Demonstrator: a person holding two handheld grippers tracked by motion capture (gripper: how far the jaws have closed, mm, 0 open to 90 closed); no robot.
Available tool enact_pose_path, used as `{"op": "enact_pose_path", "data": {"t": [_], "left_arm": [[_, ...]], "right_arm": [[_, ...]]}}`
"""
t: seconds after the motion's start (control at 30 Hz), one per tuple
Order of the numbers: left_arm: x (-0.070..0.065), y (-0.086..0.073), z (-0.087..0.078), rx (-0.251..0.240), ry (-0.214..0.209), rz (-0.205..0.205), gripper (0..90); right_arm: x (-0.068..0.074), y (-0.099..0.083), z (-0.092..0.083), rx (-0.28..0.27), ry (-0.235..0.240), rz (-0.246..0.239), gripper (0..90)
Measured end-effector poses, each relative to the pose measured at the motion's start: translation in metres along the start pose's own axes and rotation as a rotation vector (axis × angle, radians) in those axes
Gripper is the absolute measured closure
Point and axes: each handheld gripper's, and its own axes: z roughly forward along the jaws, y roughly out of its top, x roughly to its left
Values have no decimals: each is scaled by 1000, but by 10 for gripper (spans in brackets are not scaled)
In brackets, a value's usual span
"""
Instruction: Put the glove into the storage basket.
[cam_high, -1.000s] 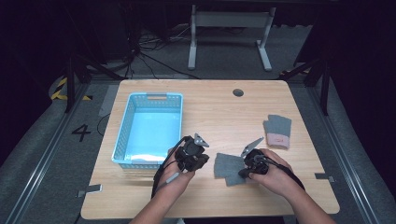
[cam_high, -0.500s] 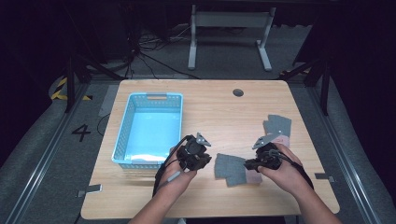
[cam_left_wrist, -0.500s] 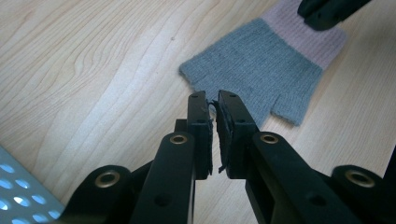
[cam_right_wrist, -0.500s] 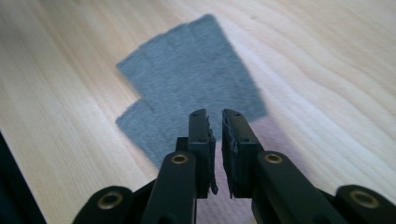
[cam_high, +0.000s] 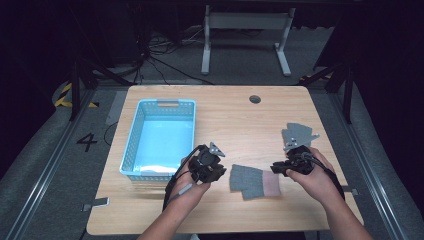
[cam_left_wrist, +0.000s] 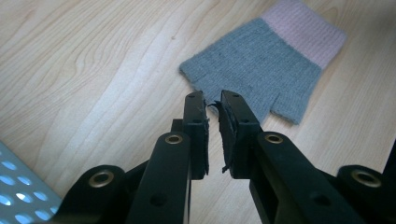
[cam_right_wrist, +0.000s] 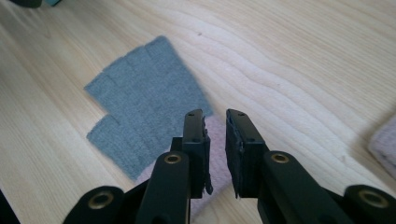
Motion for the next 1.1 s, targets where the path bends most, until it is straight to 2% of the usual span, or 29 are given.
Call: {"op": "enact_pose_path", "data": {"t": [0.3,0.5,0.6,0.63,0.67,0.7,0.73,0.77,0.8,0.97,1.0,1.1], "left_arm": [[2,-2,-4,-5,6,-9,809],[2,-2,-3,7,3,-7,806],[1,-2,-2,8,7,-7,805],[1,-2,-2,7,9,-9,803],[1,-3,-1,7,7,-9,803],[1,-3,-1,8,6,-7,797],[1,-3,0,13,9,-4,795],[1,-3,0,15,10,-2,795],[1,-3,1,21,3,0,795],[1,-3,3,24,6,-1,792],[2,-4,4,27,5,-1,791],[2,-4,4,31,6,-2,791]], "right_arm": [[-17,1,-10,-38,-36,61,798],[-46,6,-13,-69,-99,153,864],[-61,11,-10,-51,-137,174,886],[-72,15,-7,-47,-155,193,883],[-72,15,-7,-47,-155,193,883],[-77,17,-5,-47,-170,198,876],[-88,23,-1,-41,-196,212,876],[-88,23,-1,-41,-196,212,876],[-96,27,5,-30,-195,224,880],[-107,34,20,18,-222,226,887],[-112,35,27,34,-233,234,888],[-118,36,32,44,-243,246,889]]}}
